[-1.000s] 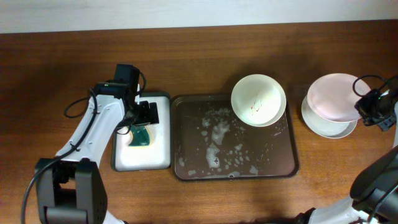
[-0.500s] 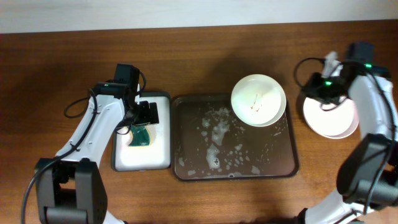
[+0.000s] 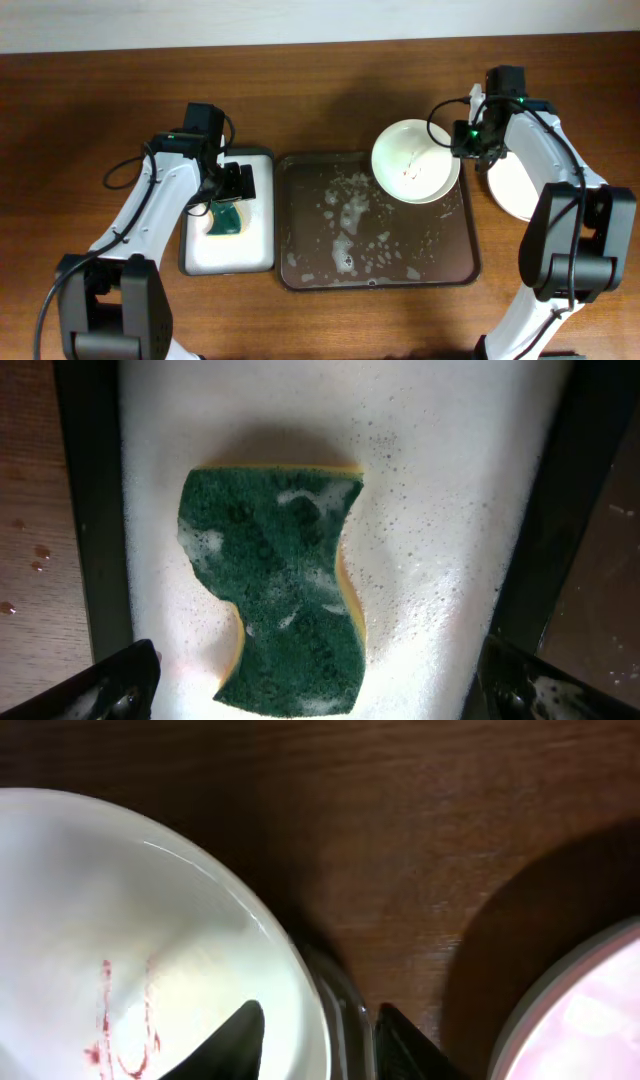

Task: Clean dirty plates on tray and stack at the side
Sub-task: 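Grasp the cream plate rim with the right gripper and pull it center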

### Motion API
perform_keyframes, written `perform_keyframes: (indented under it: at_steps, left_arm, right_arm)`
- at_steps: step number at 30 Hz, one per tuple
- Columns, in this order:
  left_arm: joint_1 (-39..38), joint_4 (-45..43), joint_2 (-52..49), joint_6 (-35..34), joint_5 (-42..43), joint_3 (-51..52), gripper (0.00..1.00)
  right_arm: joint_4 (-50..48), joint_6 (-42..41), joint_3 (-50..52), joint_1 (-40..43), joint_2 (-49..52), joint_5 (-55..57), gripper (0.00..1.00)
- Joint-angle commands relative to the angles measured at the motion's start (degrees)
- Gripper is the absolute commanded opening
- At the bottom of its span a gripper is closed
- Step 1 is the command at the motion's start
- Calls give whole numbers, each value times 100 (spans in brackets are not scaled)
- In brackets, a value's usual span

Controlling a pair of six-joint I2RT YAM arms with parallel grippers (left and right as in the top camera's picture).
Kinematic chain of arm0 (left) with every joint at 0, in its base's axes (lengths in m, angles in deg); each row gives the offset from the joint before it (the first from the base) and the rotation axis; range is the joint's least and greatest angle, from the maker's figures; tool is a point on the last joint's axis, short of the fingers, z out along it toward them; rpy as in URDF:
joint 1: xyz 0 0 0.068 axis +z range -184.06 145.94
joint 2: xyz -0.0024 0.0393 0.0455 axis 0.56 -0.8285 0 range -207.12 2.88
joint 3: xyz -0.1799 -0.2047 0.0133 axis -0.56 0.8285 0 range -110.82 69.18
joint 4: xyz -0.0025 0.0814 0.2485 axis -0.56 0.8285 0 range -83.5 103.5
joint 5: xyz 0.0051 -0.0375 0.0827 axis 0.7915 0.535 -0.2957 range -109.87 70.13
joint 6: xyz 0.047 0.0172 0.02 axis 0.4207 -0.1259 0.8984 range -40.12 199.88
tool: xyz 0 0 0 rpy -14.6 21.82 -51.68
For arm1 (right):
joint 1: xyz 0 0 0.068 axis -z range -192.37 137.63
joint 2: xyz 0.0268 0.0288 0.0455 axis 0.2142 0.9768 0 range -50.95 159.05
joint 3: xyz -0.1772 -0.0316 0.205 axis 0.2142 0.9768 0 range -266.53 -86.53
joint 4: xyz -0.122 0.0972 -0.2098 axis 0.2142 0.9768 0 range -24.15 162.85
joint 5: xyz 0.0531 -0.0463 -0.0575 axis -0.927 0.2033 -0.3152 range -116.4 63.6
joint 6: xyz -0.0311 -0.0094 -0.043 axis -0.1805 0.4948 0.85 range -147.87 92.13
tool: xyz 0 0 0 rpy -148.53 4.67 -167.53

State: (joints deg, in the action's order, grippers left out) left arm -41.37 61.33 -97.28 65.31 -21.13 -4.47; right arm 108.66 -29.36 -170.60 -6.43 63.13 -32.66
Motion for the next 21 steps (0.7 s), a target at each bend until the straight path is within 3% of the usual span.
perform_keyframes:
  at_steps: [1,4,6,8,11,21]
  left_arm:
    - [-4,-7,85,-11,46,-66,100]
    - [-4,-4,85,-11,46,-66,100]
    - [-4,-4,85,-11,46,-66,100]
    - [-4,-2,85,-11,46,-66,100]
    - [-4,9,85,-11,44,-66,100]
    - [-9,-20,85,-11,44,-66,100]
  right_arm:
    - [-17,-44,31,-31,85,7,38]
    - [-11,-44,31,-31,179,-83,36]
    - [20,-44,31,-31,328,-79,27]
    - [42,-57,31,-31,431,-363,24]
    - [74,-66,28,-31,435,-599,5]
    - [1685,-330,17,-343,339,-1670,4]
